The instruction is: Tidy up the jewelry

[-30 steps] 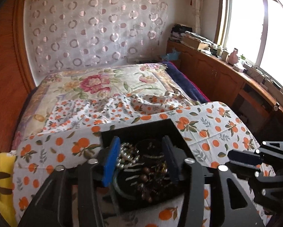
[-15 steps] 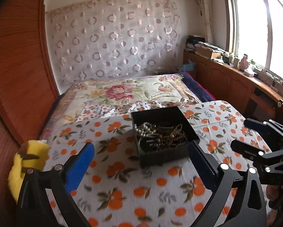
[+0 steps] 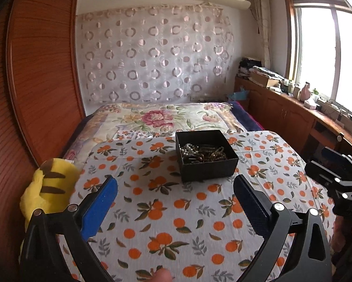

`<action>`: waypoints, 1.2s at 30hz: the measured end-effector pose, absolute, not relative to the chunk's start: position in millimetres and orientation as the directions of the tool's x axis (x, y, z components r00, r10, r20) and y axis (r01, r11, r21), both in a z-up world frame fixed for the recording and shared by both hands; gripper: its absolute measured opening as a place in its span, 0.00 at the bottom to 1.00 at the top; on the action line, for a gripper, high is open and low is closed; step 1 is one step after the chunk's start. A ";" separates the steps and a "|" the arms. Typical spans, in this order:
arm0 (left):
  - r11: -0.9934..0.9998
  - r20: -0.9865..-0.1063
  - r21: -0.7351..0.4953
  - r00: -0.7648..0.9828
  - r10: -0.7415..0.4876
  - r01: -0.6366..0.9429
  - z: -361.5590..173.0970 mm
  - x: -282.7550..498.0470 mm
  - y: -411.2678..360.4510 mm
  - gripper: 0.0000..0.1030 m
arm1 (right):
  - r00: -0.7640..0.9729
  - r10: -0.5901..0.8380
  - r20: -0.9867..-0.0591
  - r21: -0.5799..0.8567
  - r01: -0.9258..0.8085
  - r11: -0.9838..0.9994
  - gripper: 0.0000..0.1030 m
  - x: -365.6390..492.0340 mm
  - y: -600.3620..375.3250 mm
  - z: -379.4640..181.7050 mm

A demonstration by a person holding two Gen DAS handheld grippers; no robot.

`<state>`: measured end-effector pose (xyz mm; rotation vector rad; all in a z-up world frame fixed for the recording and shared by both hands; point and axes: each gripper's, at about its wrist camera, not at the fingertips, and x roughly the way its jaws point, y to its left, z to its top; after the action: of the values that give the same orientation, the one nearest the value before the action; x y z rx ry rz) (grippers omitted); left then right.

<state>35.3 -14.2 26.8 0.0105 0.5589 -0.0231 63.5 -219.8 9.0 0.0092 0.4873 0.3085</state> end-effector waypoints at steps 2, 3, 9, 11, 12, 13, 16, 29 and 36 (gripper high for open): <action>1.000 -0.530 0.006 0.848 -0.017 0.024 25.0 32.3 -13.4 0.93 | 0.837 0.298 -0.460 0.084 -0.293 0.952 0.98 62.1 -220.5 10.0; 1.000 -0.527 0.008 0.850 -0.016 0.024 24.6 30.9 -13.5 0.93 | 0.836 0.300 -0.459 0.083 -0.296 0.952 0.98 61.1 -220.8 10.7; 1.000 -0.518 -0.004 0.855 -0.022 0.024 22.8 25.2 -12.1 0.93 | 0.844 0.285 -0.455 0.064 -0.289 0.955 0.98 60.4 -219.3 8.7; 1.000 -0.515 -0.005 0.857 -0.026 0.027 22.0 23.2 -12.6 0.93 | 0.844 0.282 -0.456 0.063 -0.286 0.956 0.98 61.1 -219.6 8.4; 1.000 -0.514 -0.004 0.857 -0.025 0.027 21.8 22.4 -13.6 0.93 | 0.843 0.286 -0.457 0.067 -0.288 0.955 0.98 61.0 -219.7 8.7; 1.000 -0.513 -0.003 0.858 -0.025 0.027 21.5 22.0 -13.8 0.93 | 0.842 0.286 -0.457 0.069 -0.287 0.955 0.98 61.1 -220.0 8.3; 1.000 -0.515 -0.006 0.857 -0.025 0.026 21.0 21.7 -13.7 0.93 | 0.841 0.286 -0.459 0.072 -0.285 0.956 0.98 60.5 -219.6 7.0; 1.000 -0.486 -0.004 0.874 -0.023 0.024 24.7 11.2 -16.8 0.93 | 0.844 0.272 -0.463 0.068 -0.272 0.960 0.98 59.8 -220.3 3.9; 1.000 -0.477 -0.010 0.878 -0.028 0.027 29.9 9.8 -18.7 0.93 | 0.844 0.275 -0.461 0.070 -0.274 0.959 0.98 59.6 -220.6 4.0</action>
<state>9.8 -18.7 29.9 -0.0029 0.4979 -0.0284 59.6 -220.6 4.0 0.0014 0.4870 0.2895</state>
